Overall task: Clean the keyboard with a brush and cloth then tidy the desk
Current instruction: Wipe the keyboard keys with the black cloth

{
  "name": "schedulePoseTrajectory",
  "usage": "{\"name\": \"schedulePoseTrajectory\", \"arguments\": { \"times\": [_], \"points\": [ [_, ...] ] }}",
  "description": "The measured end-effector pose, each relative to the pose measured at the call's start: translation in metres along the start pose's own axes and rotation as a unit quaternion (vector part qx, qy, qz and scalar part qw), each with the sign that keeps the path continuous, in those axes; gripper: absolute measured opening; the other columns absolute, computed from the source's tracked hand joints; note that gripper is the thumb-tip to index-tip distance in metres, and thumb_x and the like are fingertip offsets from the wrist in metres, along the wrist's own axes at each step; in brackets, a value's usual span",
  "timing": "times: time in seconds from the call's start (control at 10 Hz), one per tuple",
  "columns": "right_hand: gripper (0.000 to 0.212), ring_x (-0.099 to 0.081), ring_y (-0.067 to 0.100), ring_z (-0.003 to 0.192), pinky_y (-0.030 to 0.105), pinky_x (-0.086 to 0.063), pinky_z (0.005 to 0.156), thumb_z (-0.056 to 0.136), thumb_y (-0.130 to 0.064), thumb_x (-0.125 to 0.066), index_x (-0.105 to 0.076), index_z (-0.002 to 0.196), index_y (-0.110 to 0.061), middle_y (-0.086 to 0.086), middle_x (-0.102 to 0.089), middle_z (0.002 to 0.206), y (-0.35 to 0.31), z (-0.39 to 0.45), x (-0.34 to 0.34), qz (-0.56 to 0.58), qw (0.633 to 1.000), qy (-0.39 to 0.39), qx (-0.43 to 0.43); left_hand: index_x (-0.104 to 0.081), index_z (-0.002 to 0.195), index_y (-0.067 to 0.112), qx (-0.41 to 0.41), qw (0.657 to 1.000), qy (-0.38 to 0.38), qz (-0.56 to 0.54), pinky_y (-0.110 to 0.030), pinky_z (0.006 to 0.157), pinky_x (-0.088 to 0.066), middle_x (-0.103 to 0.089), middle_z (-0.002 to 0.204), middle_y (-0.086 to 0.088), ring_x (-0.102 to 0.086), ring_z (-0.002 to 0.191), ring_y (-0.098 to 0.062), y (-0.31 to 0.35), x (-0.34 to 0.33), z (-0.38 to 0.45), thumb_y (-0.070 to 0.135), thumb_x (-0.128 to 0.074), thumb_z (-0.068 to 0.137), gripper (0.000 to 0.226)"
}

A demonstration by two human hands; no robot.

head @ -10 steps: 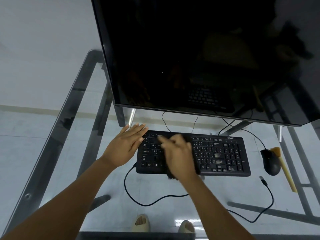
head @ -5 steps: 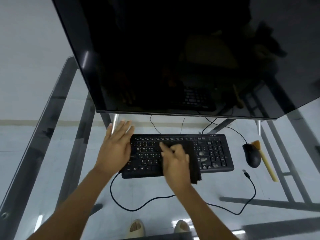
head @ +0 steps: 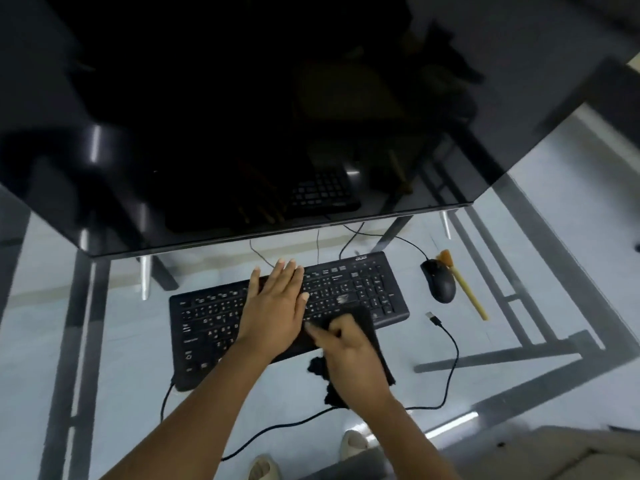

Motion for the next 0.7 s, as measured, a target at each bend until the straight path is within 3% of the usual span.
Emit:
{"name": "schedulePoseTrajectory", "arguments": {
  "times": [0.1, 0.2, 0.3, 0.4, 0.5, 0.6, 0.7],
  "points": [
    [0.019, -0.064, 0.009, 0.074, 0.005, -0.047, 0.063, 0.093, -0.031, -0.061, -0.066, 0.106, -0.018, -0.001, -0.059, 0.091, 0.05, 0.013, 0.045, 0.045, 0.984, 0.124, -0.117, -0.028, 0.148, 0.016, -0.007, 0.999, 0.015, 0.028, -0.046, 0.117, -0.01, -0.027, 0.155, 0.001, -0.014, 0.145, -0.014, 0.001, -0.004, 0.001, 0.043, -0.013, 0.1, 0.057],
    [0.043, -0.056, -0.002, 0.091, -0.002, -0.035, 0.072, 0.1, -0.046, -0.037, -0.063, 0.123, -0.02, -0.016, -0.046, 0.1, 0.033, 0.012, 0.033, -0.019, 0.995, 0.081, -0.049, -0.031, 0.147, 0.015, -0.013, 0.999, 0.022, 0.043, -0.045, 0.116, -0.012, -0.03, 0.153, 0.0, -0.019, 0.144, -0.015, 0.0, -0.004, 0.002, 0.041, -0.018, 0.101, 0.055],
    [0.075, -0.05, -0.019, 0.074, -0.001, -0.037, 0.062, 0.085, -0.079, -0.022, -0.061, 0.113, -0.021, -0.021, -0.048, 0.084, 0.019, 0.005, 0.025, 0.014, 0.999, 0.012, -0.04, -0.036, 0.145, 0.013, -0.02, 0.999, 0.024, 0.045, -0.044, 0.116, -0.012, -0.034, 0.151, -0.002, -0.023, 0.143, -0.016, 0.003, -0.003, 0.002, 0.04, -0.023, 0.1, 0.054],
    [0.031, -0.052, -0.019, 0.065, 0.003, -0.044, 0.058, 0.095, -0.041, -0.054, -0.062, 0.104, -0.013, -0.007, -0.054, 0.084, 0.054, 0.015, 0.064, 0.002, 0.985, 0.097, -0.143, -0.036, 0.145, 0.014, -0.022, 0.999, 0.017, 0.041, -0.042, 0.116, -0.012, -0.033, 0.151, -0.001, -0.022, 0.143, -0.016, 0.005, -0.004, 0.001, 0.04, -0.022, 0.101, 0.054],
    [0.022, -0.049, -0.019, 0.068, 0.006, -0.043, 0.062, 0.097, -0.033, -0.049, -0.062, 0.106, -0.018, -0.013, -0.048, 0.082, 0.064, 0.018, 0.066, 0.069, 0.975, 0.126, -0.172, -0.035, 0.146, 0.014, -0.019, 0.999, 0.014, 0.045, -0.043, 0.115, -0.014, -0.034, 0.151, 0.0, -0.024, 0.143, -0.017, 0.003, -0.002, 0.001, 0.041, -0.02, 0.101, 0.054],
    [0.035, -0.045, 0.001, 0.047, 0.019, -0.039, 0.045, 0.089, -0.056, -0.056, -0.053, 0.087, -0.022, -0.006, -0.05, 0.061, 0.034, 0.017, 0.038, 0.09, 0.986, 0.017, -0.14, -0.034, 0.146, 0.014, -0.021, 0.999, 0.013, 0.046, -0.043, 0.116, -0.014, -0.034, 0.151, 0.001, -0.025, 0.142, -0.016, 0.003, -0.002, 0.0, 0.041, -0.019, 0.1, 0.054],
    [0.033, -0.045, 0.003, 0.046, 0.015, -0.042, 0.045, 0.091, -0.051, -0.057, -0.054, 0.092, -0.018, -0.007, -0.048, 0.064, 0.066, 0.034, 0.062, 0.06, 0.976, 0.081, -0.194, -0.033, 0.146, 0.016, -0.026, 0.999, 0.013, 0.035, -0.043, 0.116, -0.014, -0.034, 0.151, 0.002, -0.024, 0.143, -0.016, 0.006, -0.002, 0.002, 0.041, -0.02, 0.101, 0.053]
  ]
}}
Point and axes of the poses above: each hand's wrist, its own z-axis towards the middle knuckle, its own x-axis out of the back of the hand, y = z × x, the point moved 6 cm from there along z, towards the middle knuckle
